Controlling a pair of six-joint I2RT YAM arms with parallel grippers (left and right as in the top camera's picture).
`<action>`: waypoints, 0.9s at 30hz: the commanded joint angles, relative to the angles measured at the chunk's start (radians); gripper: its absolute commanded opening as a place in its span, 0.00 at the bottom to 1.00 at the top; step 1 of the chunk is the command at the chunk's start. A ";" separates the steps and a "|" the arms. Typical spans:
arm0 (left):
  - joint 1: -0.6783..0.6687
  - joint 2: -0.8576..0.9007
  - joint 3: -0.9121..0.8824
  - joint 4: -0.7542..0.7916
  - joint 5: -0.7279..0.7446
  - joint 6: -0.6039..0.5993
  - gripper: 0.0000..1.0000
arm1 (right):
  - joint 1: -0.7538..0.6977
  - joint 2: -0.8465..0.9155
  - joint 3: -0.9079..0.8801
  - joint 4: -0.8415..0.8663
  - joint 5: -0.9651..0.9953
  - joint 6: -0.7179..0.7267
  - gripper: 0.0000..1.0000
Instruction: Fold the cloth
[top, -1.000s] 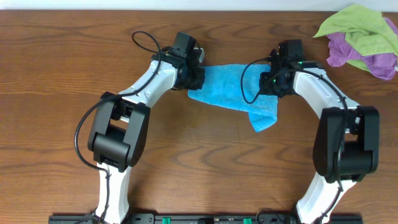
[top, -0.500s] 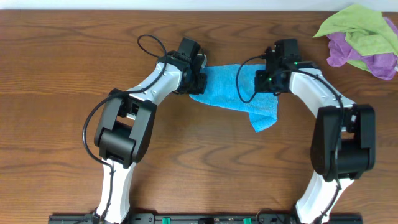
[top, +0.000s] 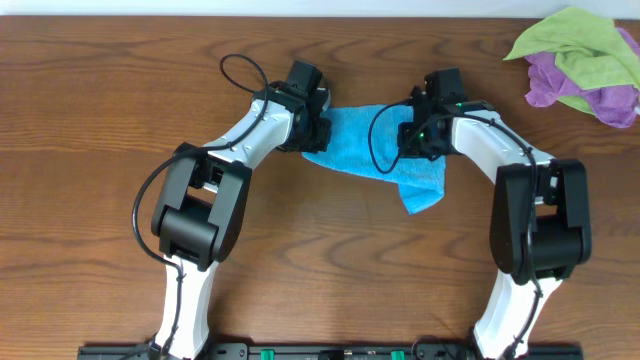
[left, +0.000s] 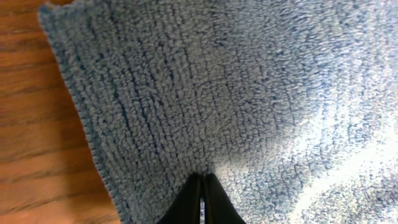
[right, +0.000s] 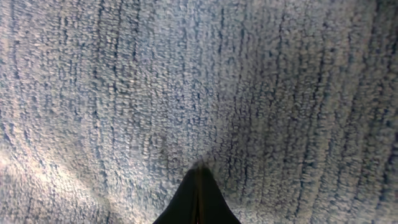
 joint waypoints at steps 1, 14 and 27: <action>0.001 0.011 0.005 -0.031 -0.091 0.015 0.06 | 0.026 0.005 0.015 -0.019 -0.010 -0.010 0.01; 0.037 0.009 0.005 -0.124 -0.150 0.014 0.06 | 0.232 0.005 0.015 -0.050 0.049 0.039 0.02; 0.122 -0.016 0.005 -0.242 -0.134 0.014 0.06 | 0.254 0.005 0.015 -0.029 0.097 0.143 0.02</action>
